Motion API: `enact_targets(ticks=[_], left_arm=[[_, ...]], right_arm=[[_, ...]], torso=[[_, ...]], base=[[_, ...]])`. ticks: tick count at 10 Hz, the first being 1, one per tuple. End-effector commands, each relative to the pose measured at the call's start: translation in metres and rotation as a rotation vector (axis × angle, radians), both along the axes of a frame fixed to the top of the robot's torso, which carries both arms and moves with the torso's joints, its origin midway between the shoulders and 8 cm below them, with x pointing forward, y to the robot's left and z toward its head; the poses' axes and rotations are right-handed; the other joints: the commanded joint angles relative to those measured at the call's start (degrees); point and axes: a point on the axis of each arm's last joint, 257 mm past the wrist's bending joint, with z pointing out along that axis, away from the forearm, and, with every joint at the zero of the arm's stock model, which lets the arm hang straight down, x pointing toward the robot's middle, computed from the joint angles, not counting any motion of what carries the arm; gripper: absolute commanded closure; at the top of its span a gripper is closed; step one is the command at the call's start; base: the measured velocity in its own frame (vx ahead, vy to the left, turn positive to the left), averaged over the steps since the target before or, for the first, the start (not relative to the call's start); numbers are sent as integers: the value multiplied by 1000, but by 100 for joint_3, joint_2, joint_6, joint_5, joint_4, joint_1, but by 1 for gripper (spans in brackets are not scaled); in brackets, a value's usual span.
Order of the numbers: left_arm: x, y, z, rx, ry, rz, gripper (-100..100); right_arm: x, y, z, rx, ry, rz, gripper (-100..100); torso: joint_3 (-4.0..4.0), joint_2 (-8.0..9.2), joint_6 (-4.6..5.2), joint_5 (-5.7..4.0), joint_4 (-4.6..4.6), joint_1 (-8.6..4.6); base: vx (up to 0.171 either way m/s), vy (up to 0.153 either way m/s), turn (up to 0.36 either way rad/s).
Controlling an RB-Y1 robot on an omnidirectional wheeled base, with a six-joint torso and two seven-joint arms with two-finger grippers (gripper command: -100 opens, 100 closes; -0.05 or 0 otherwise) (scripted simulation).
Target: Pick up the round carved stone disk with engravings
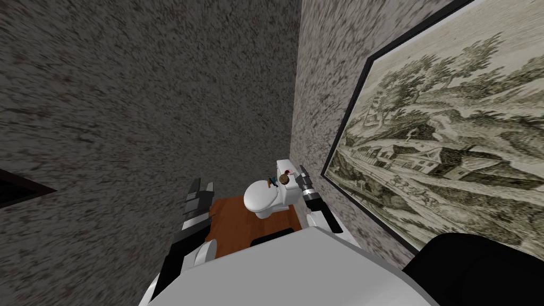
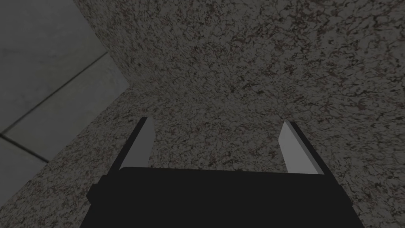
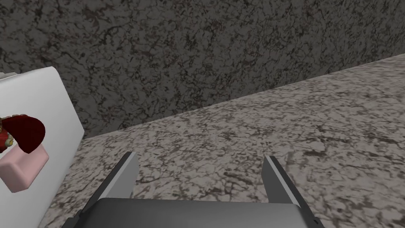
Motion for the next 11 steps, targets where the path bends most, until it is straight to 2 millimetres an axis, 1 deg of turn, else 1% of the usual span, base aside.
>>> enact_targets(ticks=[1, 2, 3, 4, 5, 6, 7, 8, 9, 10, 11], left_arm=[[0, 0, 0, 0, 0, 0, 0], [0, 0, 0, 0, 0, 0, 0], [0, 0, 0, 0, 0, 0, 0], [0, 0, 0, 0, 0, 0, 0], [0, 0, 0, 0, 0, 0, 0], [0, 0, 0, 0, 0, 0, 0], [0, 0, 0, 0, 0, 0, 0], [0, 0, 0, 0, 0, 0, 0], [0, 0, 0, 0, 0, 0, 0], [0, 0, 0, 0, 0, 0, 0], [0, 0, 0, 0, 0, 0, 0]], right_arm=[[6, 4, -20, 86, 54, 39, -100], [11, 10, -38, 139, 105, 69, -100], [11, 8, -38, 169, 104, 73, -100], [16, 14, -57, 236, 156, 105, -100], [16, 13, -57, 253, 156, 107, -100], [21, 20, -75, 324, 207, 138, -100], [21, 19, -75, 341, 209, 140, -100], [25, 26, -93, 411, 261, 170, -100], [26, 26, -94, 432, 264, 173, -100], [30, 34, -112, 498, 320, 201, -100], [30, 34, -112, 525, 320, 204, -100]], torso=[[0, 0, 0, 0, 0, 0], [-2, -3, 1, 0, -1, 1], [-1, -1, 2, -1, -1, 0], [-1, -2, -1, 0, -1, 0], [-2, -2, -1, -1, -1, -2], [-3, -5, -1, 0, -1, -2], [-4, -7, 1, -1, -2, -3], [-5, -9, -1, 0, -2, 0], [-6, -10, 0, -1, -3, -2], [-7, -12, -1, 0, -2, 0], [-7, -12, 1, -1, -3, -3]], base=[[-38, 6, -111], [-53, 4, -215], [-45, 2, -64], [-43, -3, -160], [-34, -6, 0], [-33, -6, -158], [-26, -1, -64], [-26, -5, -114], [-21, -2, -70], [-23, -5, -148], [-19, -1, -55]])
